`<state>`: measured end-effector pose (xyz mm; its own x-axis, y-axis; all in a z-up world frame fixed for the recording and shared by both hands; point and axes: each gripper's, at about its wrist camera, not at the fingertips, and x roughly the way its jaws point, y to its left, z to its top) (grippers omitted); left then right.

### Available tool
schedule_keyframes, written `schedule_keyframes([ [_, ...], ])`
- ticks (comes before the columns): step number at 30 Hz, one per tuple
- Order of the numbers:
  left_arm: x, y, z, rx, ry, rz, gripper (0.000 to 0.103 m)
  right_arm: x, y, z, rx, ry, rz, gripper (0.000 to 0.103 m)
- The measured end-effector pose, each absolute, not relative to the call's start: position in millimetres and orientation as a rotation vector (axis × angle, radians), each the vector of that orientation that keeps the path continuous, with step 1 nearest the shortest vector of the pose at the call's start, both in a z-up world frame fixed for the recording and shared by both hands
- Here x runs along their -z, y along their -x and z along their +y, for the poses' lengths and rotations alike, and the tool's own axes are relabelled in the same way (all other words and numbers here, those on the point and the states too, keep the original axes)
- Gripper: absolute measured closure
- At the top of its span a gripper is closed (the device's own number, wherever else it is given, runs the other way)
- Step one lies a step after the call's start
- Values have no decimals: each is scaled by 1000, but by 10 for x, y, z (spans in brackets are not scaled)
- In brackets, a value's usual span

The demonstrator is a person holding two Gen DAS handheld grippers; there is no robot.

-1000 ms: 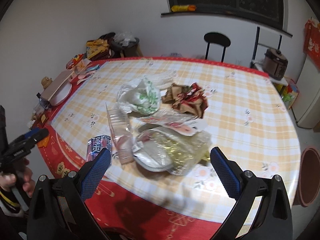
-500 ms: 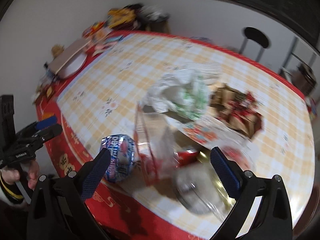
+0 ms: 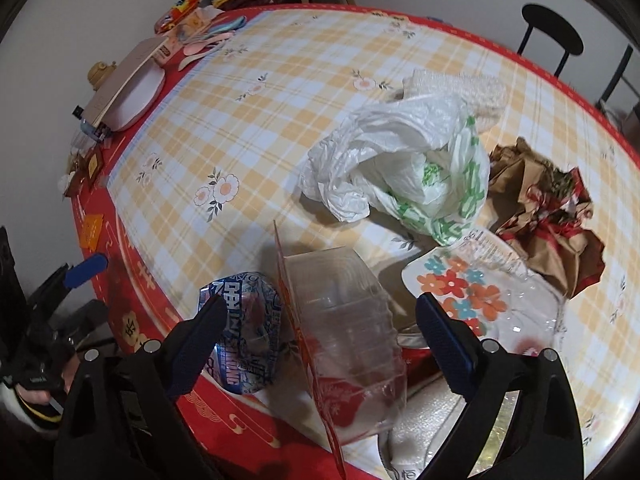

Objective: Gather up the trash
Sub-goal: 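Grasp the blue snack wrapper with the left tool while the right tool grasps the clear plastic tray, then lift the clear plastic tray with the right tool and carry it toward the brown bin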

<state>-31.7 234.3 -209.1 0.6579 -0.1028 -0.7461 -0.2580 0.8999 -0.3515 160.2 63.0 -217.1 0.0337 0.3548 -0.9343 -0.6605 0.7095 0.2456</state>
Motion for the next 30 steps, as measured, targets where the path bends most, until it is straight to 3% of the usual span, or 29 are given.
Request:
schedule_keyframes([
  [3, 2112, 326, 2330, -84, 459, 862, 20, 2245, -1622, 647, -771, 290, 1363, 17],
  [11, 2188, 324, 2268, -63, 472, 885, 23, 2263, -1547, 538, -751, 259, 1420, 58],
  [23, 2486, 246, 2104, 7, 514, 980, 26, 2015, -1400, 282, -675, 144, 1312, 58],
  [30, 2789, 171, 2121, 24, 614, 1044, 36, 1885, -1269, 179, -644, 78, 1228, 58],
])
